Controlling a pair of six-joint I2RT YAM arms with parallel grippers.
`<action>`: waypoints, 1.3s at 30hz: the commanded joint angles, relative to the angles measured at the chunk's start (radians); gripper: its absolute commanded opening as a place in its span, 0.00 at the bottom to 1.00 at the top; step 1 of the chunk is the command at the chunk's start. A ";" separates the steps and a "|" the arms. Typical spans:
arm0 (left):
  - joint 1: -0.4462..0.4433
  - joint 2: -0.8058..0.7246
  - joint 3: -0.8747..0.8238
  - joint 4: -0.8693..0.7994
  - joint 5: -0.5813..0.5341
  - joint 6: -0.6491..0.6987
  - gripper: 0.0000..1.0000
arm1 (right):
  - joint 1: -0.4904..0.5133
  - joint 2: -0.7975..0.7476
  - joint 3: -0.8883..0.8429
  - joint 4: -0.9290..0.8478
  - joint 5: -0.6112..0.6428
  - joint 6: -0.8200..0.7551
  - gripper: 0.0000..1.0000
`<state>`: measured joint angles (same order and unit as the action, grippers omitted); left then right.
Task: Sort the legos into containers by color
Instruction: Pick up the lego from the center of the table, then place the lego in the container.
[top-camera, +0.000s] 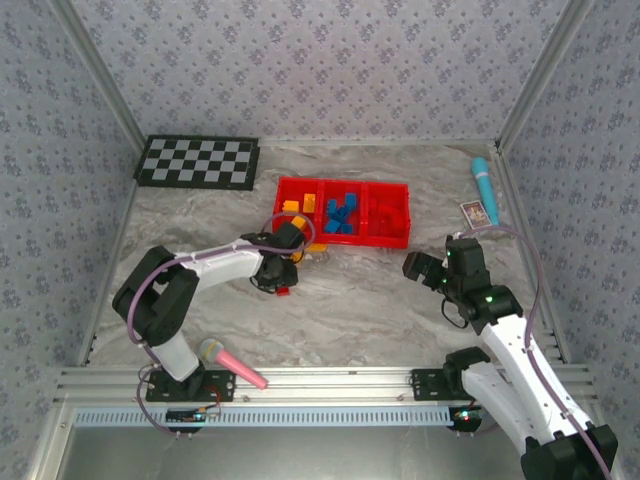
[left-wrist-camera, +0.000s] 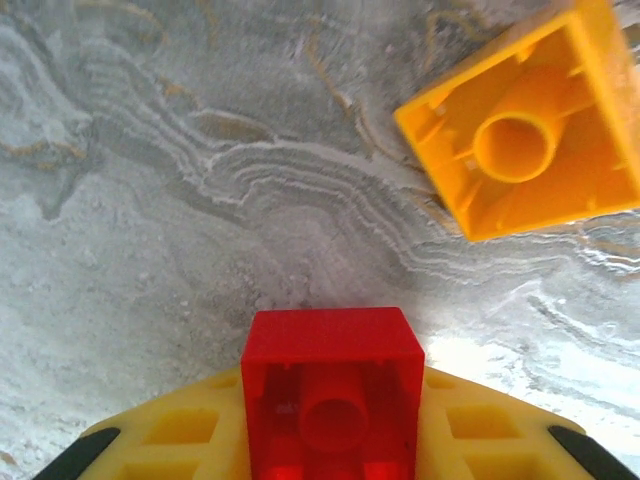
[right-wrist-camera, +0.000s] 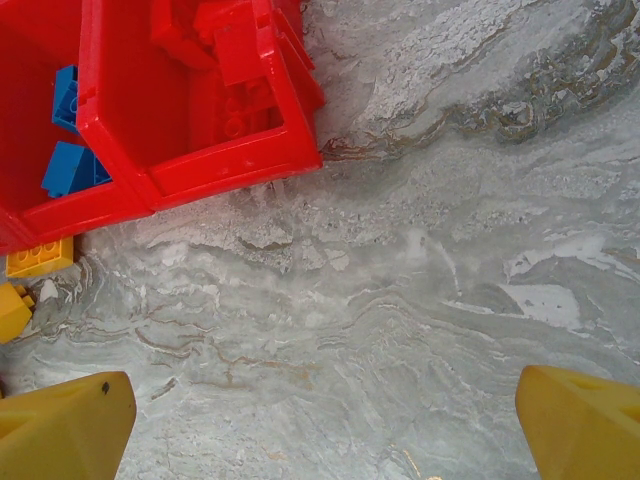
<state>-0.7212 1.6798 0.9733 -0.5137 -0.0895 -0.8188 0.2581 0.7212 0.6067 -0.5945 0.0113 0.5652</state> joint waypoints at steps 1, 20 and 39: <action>0.008 -0.017 0.086 -0.032 -0.001 0.074 0.19 | 0.007 0.003 0.030 -0.002 0.008 -0.004 1.00; -0.015 0.287 0.774 -0.134 0.146 0.290 0.14 | 0.004 -0.090 0.091 -0.165 0.042 -0.005 1.00; -0.100 0.705 1.372 -0.244 0.218 0.296 0.18 | -0.002 -0.104 0.087 -0.192 0.054 -0.004 1.00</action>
<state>-0.8230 2.3447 2.2883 -0.7280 0.1116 -0.5205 0.2600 0.6220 0.6666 -0.7532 0.0456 0.5648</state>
